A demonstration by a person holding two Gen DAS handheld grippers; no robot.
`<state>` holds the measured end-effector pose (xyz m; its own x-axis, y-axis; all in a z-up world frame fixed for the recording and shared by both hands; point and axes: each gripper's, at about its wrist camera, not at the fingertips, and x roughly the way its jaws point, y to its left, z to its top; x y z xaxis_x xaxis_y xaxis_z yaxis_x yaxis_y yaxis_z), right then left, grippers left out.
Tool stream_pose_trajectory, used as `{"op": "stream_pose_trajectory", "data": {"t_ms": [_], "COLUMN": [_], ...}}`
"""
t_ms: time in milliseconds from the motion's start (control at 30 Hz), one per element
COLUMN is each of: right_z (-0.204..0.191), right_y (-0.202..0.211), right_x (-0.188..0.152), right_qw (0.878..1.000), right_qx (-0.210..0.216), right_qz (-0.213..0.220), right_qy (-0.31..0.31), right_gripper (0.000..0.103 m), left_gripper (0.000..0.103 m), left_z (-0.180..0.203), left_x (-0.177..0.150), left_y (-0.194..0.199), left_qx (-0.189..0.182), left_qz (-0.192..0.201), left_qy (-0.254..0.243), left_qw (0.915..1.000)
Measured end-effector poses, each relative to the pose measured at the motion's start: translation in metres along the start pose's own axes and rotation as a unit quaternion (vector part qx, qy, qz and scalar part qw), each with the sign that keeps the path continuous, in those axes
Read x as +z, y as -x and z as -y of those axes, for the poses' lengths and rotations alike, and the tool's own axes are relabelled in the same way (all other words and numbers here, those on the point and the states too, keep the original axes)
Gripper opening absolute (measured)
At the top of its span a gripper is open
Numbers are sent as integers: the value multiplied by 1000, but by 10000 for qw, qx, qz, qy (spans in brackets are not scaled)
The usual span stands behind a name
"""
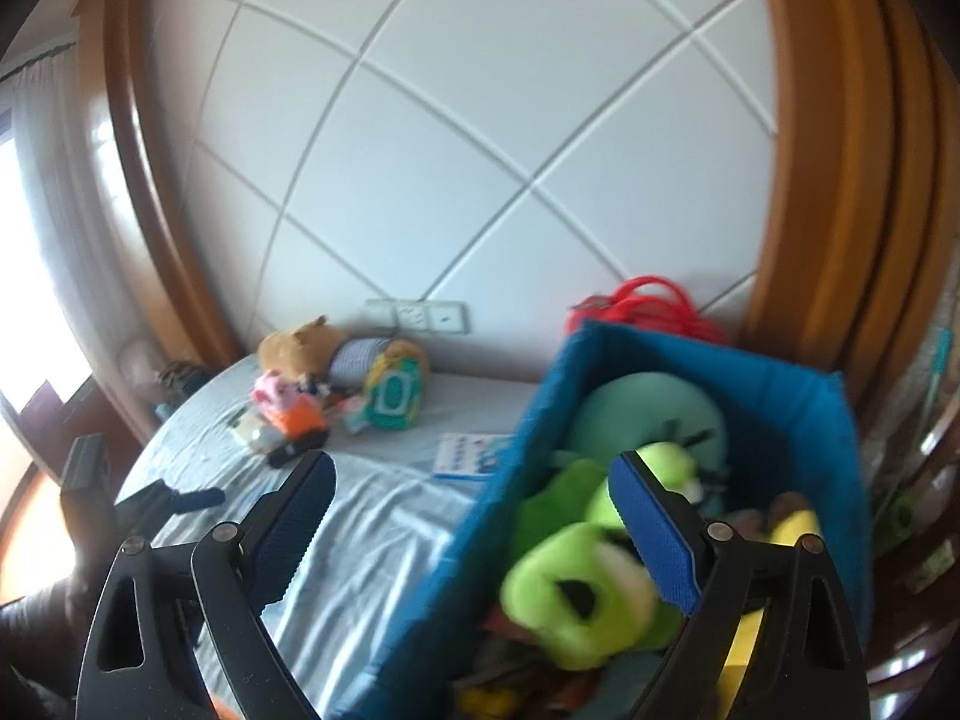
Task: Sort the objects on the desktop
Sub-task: 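Move both tools back toward the remaining items on the bed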
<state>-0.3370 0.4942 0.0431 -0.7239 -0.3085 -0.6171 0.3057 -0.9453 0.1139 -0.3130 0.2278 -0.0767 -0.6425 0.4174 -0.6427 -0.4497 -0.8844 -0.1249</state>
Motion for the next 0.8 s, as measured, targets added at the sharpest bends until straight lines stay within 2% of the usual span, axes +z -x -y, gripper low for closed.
{"op": "stream_pose_trajectory", "data": {"t_ms": [200,433,600,700,800], "right_z": [-69,-140,-178,-194,-206], "right_y": [-46,-103,-141,-164,-177], "right_x": [-9,-24,-36,-50,-63], "right_qw": [9998,9986,9958,9927,9894], "right_qx": [148,208,193,100,7], "right_qz": [-153,-473,-821,-1061,-1261], "right_qy": [37,-142,-370,-564,-725], "right_gripper": [95,95,95,95,95], "left_gripper": [103,103,103,103,103], "left_z": [-108,-226,-302,-341,-364], "left_x": [-26,-54,-72,-82,-87], "left_y": [3,-17,-58,-96,-137], "left_qx": [819,1395,1723,1802,1781], "left_qz": [-110,-372,-531,-662,-794], "left_qy": [202,135,-160,-425,-734], "left_qw": [9964,9894,9835,9805,9780]}}
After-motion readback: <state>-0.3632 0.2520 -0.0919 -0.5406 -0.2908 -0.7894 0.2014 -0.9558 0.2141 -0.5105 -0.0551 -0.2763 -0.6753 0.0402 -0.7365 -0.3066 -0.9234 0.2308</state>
